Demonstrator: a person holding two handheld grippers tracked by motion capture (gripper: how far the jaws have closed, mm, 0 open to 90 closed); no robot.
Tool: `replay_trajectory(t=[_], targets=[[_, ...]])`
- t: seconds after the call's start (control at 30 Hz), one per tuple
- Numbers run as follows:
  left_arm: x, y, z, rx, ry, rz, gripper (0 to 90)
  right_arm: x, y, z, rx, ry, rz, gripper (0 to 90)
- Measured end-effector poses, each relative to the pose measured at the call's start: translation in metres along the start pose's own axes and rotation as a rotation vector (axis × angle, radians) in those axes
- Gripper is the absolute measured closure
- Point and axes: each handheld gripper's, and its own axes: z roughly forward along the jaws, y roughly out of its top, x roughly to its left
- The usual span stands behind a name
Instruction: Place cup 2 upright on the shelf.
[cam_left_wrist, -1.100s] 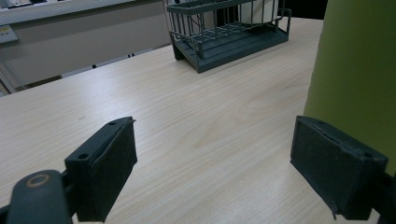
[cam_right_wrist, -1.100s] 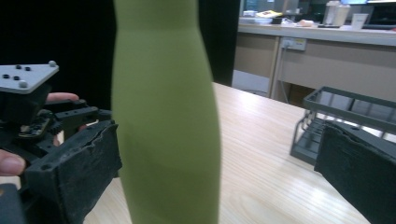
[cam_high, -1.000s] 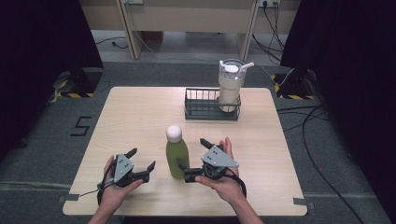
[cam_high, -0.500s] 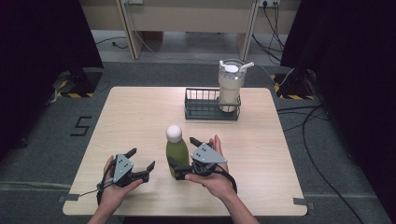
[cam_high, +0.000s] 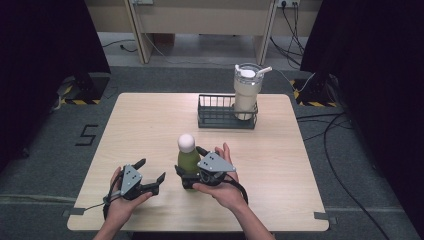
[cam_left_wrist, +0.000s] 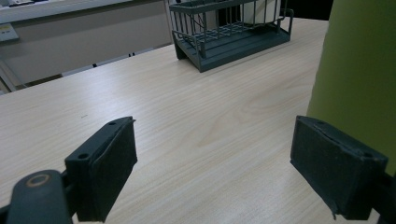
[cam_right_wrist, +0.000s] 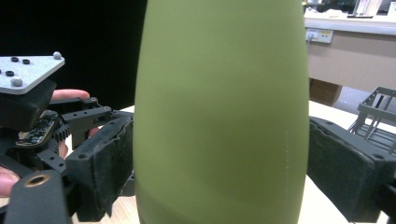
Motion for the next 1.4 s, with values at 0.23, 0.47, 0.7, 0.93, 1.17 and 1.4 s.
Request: replay_trajectory(t=[0.23, 0.47, 0.7, 0.93, 1.17, 1.4], targets=[[0.001, 0.0, -0.001, 0.004, 0.008, 0.005, 13.5, -0.001, -0.001, 0.001, 0.01, 0.0, -0.003, 19.8], [0.001, 0.0, 0.0, 0.001, 0.0, 0.001, 13.5, 0.0, -0.002, 0.001, 0.009, 0.011, -0.014, 22.7], [0.001, 0.0, 0.0, 0.0, -0.002, 0.001, 13.5, 0.0, -0.001, 0.0, 0.008, 0.005, -0.01, 23.1], [0.001, 0.0, -0.001, 0.0, 0.002, 0.007, 13.5, -0.002, 0.0, -0.001, 0.01, -0.007, -0.002, 23.2], [0.002, 0.0, -0.001, 0.002, 0.007, 0.005, 13.6, -0.007, 0.006, -0.004, -0.009, -0.019, 0.01, 23.2], [0.002, 0.0, -0.001, 0.002, 0.006, 0.003, 13.6, -0.016, 0.012, -0.008, -0.028, -0.049, 0.008, 23.2]])
